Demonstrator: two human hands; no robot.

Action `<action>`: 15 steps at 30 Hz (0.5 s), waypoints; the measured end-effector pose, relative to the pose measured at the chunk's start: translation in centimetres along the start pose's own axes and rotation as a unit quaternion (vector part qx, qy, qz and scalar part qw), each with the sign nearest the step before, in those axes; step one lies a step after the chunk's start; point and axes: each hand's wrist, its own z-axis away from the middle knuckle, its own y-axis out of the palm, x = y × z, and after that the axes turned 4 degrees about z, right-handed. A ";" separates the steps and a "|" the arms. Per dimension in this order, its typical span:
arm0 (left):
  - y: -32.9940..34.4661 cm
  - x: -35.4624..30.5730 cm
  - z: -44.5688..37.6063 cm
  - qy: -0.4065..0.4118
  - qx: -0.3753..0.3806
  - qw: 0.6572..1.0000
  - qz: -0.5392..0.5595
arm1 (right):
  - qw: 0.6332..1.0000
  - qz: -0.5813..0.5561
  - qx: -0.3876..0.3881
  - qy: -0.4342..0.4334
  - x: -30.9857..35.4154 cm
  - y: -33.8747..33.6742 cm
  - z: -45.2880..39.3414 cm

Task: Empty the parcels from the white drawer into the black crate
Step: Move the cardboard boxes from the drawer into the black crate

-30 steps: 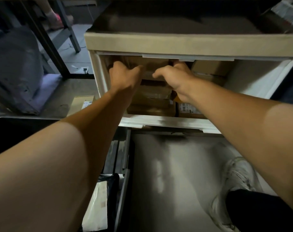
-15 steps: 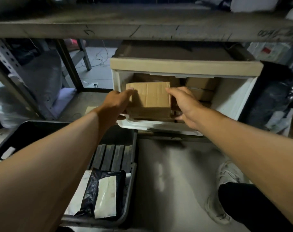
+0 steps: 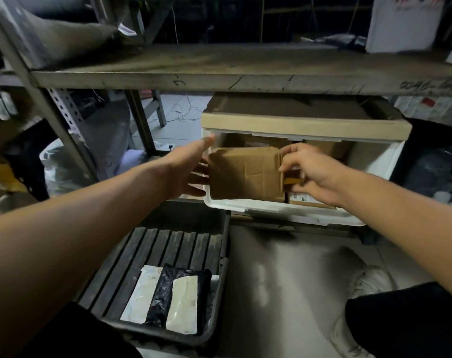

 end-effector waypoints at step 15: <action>0.5 0.1 -3.1 0.062 -0.046 0.988 0.131 | 0.993 -0.100 -0.061 0.023 -0.9 0.7 -2.0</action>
